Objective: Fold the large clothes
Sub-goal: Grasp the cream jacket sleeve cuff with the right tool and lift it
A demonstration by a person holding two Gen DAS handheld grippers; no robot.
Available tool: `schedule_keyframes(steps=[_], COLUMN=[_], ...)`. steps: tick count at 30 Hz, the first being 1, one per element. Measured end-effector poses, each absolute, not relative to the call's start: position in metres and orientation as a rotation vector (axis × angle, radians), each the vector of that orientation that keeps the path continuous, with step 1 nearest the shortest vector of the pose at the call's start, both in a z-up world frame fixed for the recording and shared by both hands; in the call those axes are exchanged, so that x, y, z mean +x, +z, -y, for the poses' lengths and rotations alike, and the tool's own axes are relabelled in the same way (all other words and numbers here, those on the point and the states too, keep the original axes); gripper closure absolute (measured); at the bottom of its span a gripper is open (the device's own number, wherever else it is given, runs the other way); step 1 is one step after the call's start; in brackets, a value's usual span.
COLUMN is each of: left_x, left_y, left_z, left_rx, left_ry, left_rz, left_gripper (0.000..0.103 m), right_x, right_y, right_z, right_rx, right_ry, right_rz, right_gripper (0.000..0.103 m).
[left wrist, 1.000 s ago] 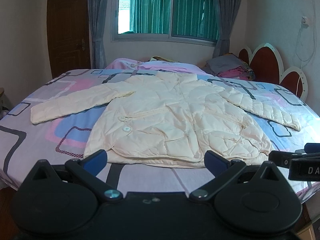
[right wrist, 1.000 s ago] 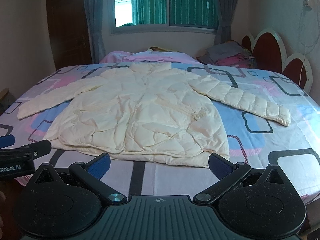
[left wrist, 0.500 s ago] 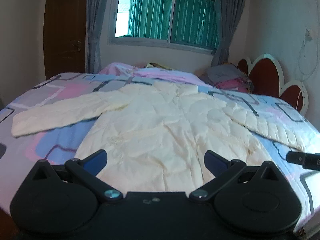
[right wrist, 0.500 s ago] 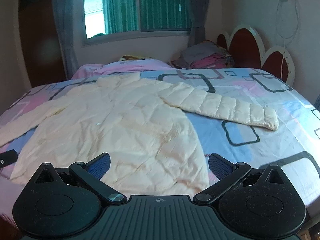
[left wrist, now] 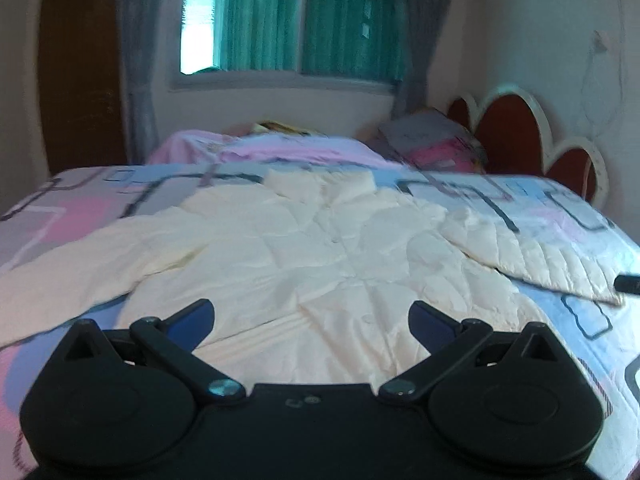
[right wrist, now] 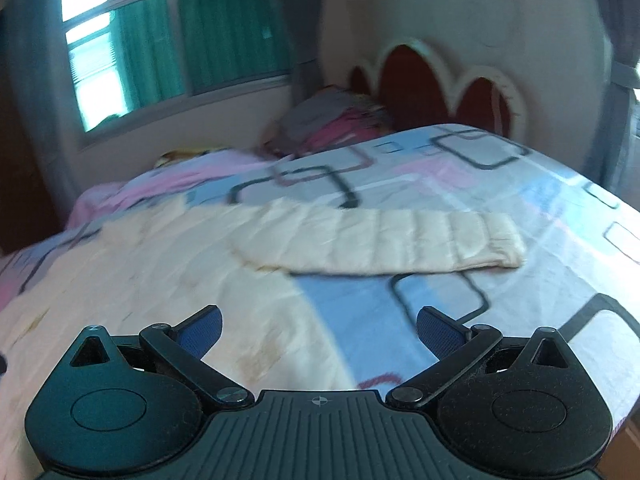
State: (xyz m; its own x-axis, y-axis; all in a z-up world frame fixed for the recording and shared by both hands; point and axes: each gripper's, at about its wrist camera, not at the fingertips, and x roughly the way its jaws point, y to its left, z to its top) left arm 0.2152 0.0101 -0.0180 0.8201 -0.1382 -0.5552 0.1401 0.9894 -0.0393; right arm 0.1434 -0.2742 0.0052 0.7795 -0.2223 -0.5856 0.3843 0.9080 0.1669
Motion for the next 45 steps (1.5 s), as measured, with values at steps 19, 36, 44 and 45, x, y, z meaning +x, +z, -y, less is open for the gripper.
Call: schedule_keyframes(steps=[19,36,44,45], left_x=[0.327,0.354,0.359,0.361], left_y=[-0.055,-0.05,-0.053,-0.055], left_z=[0.091,0.114,0.052,0.043], left_rx=[0.051,0.091,0.071,0.07], left_ry=[-0.163,-0.115,-0.086,-0.087], left_rz=[-0.682,-0.712,-0.739,-0.749], left_gripper=[0.005,0.004,0.006,0.009], right_x=[0.212,0.223,0.274,0.282], right_y=[-0.102,-0.119,-0.055,-0.046], right_z=[0.512,0.541,0.464,0.446], right_rx=[0.746,0.772,0.488,0.456], right_ry=[-0.573,-0.613,-0.438,-0.388], right_rz=[-0.615,-0.589,-0.489,-0.477], right_gripper=[0.051,0.099,0.099,0.099])
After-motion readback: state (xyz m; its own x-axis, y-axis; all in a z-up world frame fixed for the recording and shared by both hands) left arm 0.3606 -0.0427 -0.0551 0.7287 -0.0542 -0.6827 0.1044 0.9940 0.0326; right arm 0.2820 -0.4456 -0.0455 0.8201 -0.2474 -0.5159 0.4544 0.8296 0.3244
